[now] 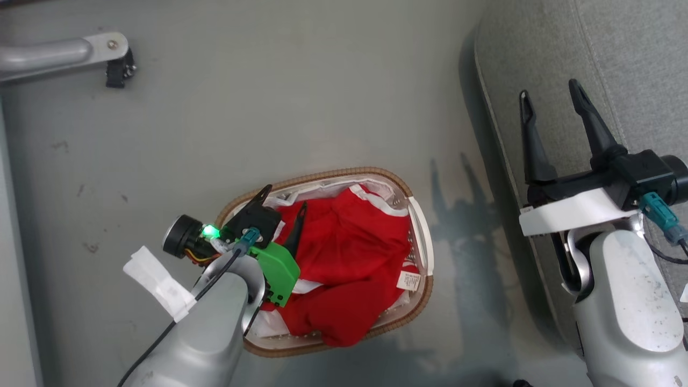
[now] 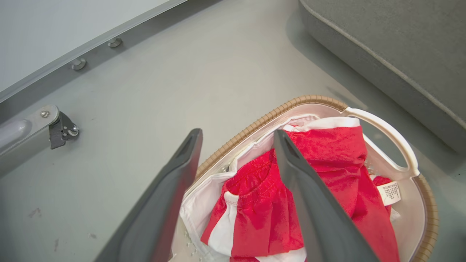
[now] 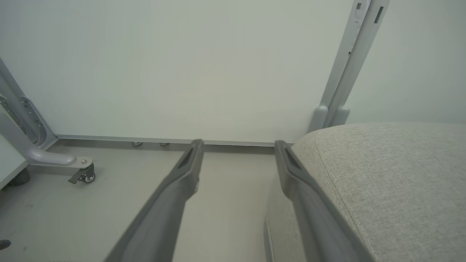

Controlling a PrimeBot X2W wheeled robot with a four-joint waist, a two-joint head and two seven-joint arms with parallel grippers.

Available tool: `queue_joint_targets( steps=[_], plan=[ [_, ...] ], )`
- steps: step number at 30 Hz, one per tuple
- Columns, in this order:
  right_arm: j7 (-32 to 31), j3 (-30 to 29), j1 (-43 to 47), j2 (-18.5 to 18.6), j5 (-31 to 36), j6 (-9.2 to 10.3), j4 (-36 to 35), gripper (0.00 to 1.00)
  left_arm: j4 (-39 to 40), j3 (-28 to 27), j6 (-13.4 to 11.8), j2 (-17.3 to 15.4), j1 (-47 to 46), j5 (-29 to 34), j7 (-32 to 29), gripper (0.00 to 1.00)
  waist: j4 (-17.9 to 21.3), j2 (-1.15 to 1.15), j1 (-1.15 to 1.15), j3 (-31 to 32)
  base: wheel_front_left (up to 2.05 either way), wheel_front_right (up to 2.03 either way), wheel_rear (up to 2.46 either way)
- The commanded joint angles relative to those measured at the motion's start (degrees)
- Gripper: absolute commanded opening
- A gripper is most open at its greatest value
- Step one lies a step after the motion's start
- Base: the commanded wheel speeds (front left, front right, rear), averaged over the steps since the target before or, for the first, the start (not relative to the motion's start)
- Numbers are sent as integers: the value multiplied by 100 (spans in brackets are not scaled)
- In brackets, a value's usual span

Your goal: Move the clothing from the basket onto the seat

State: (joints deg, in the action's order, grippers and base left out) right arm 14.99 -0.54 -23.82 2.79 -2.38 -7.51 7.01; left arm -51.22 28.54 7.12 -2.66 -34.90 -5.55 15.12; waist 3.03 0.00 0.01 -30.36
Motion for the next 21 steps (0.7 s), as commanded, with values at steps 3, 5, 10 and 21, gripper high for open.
queue_joint_targets(
  steps=[3,5,10,21],
  plan=[
    [30,19,-251,18,-119,4,-76,100,-231,383,34,-40,-382,-109,6,100,454,0,-1,-1014,0,0,0],
    [30,50,-353,17,-181,4,-109,100,-323,612,40,-40,-572,-213,6,100,531,0,-1,-1200,0,0,0],
    [30,117,-549,17,-354,4,-177,100,-514,1260,44,-42,-939,-496,6,100,688,0,-1,-1597,0,0,0],
    [30,207,-786,17,-573,4,-255,100,-838,2334,42,-41,-1627,-710,6,100,864,0,-1,-2073,0,0,0]
  ],
)
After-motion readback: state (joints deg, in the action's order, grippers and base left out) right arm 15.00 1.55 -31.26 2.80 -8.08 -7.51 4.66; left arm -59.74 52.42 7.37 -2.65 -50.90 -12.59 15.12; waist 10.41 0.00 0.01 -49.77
